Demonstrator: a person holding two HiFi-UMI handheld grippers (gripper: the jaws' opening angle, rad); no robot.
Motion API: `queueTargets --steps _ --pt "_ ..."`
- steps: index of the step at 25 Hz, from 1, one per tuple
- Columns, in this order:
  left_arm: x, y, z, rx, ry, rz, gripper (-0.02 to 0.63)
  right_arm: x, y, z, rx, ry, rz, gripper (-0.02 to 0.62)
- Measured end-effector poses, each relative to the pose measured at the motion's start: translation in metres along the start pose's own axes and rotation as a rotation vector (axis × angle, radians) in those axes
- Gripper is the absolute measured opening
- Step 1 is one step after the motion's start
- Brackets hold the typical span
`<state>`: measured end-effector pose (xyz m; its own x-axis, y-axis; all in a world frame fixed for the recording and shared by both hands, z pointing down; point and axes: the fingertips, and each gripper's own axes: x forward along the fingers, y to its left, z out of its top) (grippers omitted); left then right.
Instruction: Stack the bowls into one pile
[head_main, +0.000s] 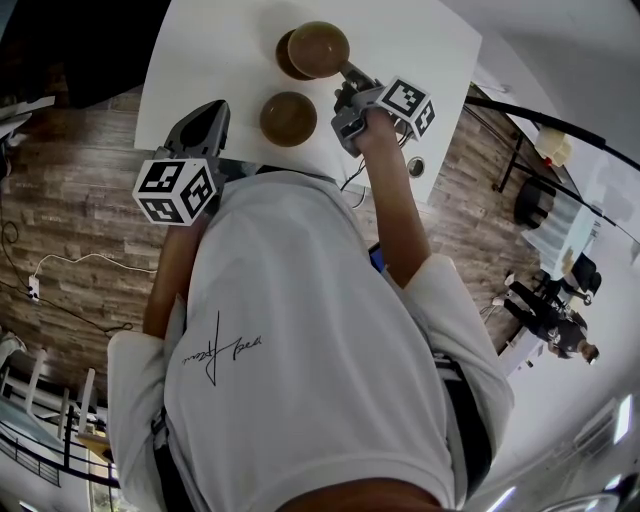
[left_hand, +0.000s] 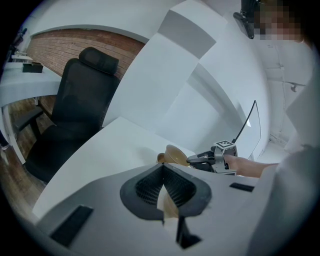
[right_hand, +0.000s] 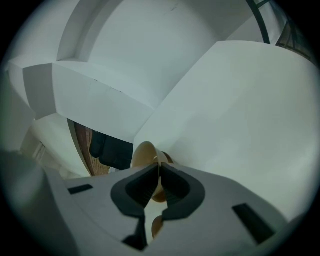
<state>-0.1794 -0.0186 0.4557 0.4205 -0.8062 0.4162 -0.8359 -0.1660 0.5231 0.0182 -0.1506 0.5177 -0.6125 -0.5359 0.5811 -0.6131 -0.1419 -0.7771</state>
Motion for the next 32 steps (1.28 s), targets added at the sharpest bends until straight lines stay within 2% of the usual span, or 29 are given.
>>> queueTargets --steps 32 --pt "0.001 0.004 -0.006 -0.045 0.008 0.022 0.008 0.018 -0.014 -0.014 0.013 0.070 -0.039 0.025"
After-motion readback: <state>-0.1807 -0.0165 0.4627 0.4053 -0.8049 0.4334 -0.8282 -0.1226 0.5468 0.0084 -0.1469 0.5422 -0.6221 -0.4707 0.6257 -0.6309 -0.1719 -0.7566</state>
